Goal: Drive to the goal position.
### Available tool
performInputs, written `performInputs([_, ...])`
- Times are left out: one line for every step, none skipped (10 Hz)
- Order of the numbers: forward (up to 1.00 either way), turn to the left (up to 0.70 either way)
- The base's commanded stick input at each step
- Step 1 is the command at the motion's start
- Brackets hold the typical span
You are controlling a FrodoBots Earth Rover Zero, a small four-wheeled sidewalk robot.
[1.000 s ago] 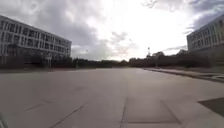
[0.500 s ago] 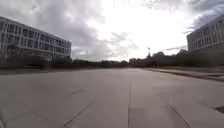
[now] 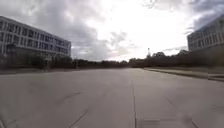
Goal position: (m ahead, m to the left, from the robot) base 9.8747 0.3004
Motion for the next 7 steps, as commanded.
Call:
performInputs([0.70, 0.00])
performInputs([0.70, 0.00])
performInputs([0.70, 0.00])
performInputs([0.70, 0.00])
performInputs([0.70, 0.00])
performInputs([0.70, 0.00])
performInputs([0.70, 0.00])
